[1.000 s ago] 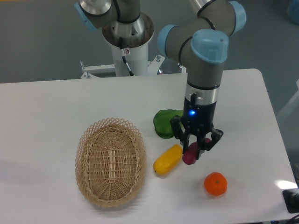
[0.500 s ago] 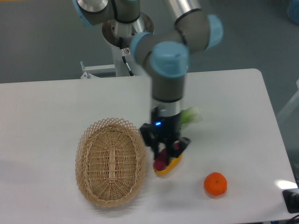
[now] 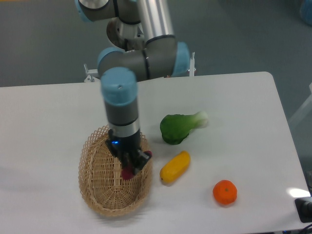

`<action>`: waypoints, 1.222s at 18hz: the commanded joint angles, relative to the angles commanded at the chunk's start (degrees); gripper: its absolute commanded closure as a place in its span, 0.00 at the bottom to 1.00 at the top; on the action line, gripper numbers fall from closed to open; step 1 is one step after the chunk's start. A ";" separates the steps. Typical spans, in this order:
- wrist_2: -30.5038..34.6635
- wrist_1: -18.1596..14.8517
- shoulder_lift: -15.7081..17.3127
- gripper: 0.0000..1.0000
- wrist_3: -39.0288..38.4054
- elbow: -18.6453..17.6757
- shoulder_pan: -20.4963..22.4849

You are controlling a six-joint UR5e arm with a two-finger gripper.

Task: Place the sweet potato in the basket
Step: 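Carry the held sweet potato over the wicker basket, then lower the sweet potato into the basket and open the gripper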

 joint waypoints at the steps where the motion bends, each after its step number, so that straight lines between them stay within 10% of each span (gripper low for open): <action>1: 0.61 0.09 -0.44 0.66 0.00 0.00 -0.44; 17: 1.94 2.20 -4.75 0.55 -0.18 0.00 -3.17; 19: 1.94 2.20 -4.67 0.45 -0.18 0.00 -3.17; 21: 1.94 2.11 -4.58 0.04 0.00 0.26 -3.17; 22: 1.94 2.11 -4.49 0.00 0.00 0.35 -3.17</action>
